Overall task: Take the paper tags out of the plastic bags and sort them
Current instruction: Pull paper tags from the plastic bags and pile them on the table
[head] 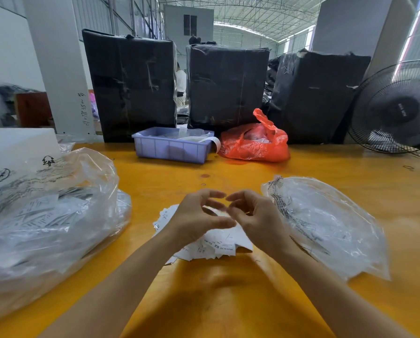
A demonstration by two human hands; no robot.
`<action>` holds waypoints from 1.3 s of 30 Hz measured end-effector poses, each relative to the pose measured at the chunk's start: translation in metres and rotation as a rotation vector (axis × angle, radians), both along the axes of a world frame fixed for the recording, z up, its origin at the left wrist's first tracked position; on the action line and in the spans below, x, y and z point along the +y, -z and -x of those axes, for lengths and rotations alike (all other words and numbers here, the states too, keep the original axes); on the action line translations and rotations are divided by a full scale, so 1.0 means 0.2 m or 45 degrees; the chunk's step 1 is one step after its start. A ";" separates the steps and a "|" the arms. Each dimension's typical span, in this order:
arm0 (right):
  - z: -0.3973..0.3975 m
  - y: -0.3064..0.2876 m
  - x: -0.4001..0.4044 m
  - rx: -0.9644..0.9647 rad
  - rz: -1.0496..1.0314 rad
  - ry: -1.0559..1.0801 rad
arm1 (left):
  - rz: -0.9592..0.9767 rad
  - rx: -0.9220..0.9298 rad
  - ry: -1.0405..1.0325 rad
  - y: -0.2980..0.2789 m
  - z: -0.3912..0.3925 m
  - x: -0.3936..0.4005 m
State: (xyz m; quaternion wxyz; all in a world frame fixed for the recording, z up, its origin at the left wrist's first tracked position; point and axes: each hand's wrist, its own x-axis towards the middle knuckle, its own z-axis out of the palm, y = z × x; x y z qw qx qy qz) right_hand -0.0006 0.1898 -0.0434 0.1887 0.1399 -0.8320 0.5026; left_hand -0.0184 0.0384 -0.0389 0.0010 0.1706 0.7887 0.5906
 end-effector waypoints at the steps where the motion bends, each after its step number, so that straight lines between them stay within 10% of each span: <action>1: 0.00 0.00 -0.01 0.016 0.004 -0.021 | 0.068 0.064 0.004 0.00 0.00 0.00; 5: 0.04 -0.02 0.03 0.024 0.099 0.062 | -0.007 0.103 -0.157 0.02 0.02 0.00; 15: 0.07 0.01 0.14 -0.521 -0.852 0.050 | -0.273 -0.160 -0.328 0.03 0.03 -0.02; 20: 0.08 0.01 0.14 -0.435 -0.652 0.155 | -0.341 -0.239 -0.299 0.02 0.02 -0.02; 27: 0.04 -0.04 0.15 -0.257 0.383 -0.231 | -0.465 -0.323 -0.264 0.02 0.03 -0.03; 39: 0.05 0.00 0.12 -0.279 0.429 -0.251 | -0.526 -0.438 -0.185 -0.01 0.01 -0.01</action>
